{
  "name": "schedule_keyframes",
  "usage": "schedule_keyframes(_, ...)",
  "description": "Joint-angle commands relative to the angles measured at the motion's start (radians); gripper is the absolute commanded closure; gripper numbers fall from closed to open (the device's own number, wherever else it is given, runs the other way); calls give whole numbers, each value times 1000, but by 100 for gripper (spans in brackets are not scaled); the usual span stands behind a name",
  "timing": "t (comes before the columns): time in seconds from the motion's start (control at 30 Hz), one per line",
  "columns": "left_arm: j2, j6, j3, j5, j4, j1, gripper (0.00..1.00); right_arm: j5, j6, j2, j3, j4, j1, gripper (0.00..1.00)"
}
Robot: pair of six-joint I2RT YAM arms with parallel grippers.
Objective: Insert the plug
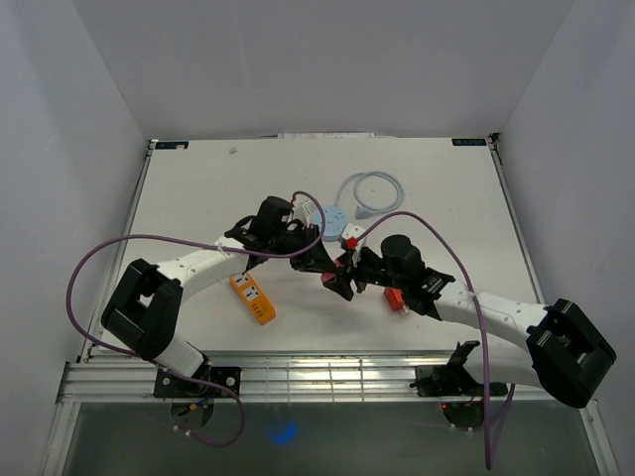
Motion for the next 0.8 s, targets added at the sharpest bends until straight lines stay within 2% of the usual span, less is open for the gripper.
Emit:
schedule_keyframes(0.0, -2, 3, 34, 27, 12, -1, 100, 8, -16, 5, 15, 41, 4, 46)
schedule_keyframes(0.1, -3, 2, 35, 23, 12, -1, 100, 16, -15, -2, 9, 47, 4, 31)
schedule_keyframes(0.17, -9, 5, 37, 15, 7, -1, 100, 19, -13, -9, 3, 50, 6, 27)
schedule_keyframes(0.23, -18, 17, 43, -7, -4, -1, 100, 30, -6, -18, -3, 54, 4, 12)
schedule_keyframes(0.3, -22, 39, 64, -27, -36, -1, 100, 47, 3, -28, -11, 68, 6, 2)
schedule_keyframes(0.43, -31, 106, 118, -125, -120, -1, 100, 85, 25, -74, -44, 109, 3, 11)
schedule_keyframes(0.57, -16, 121, 179, -240, -206, 5, 100, 145, 34, -145, -81, 131, 0, 11)
schedule_keyframes(0.67, -3, 123, 215, -273, -224, 7, 100, 183, 43, -193, -110, 146, -5, 11)
schedule_keyframes(0.77, 3, 112, 258, -364, -251, 8, 100, 269, 66, -233, -135, 149, -8, 10)
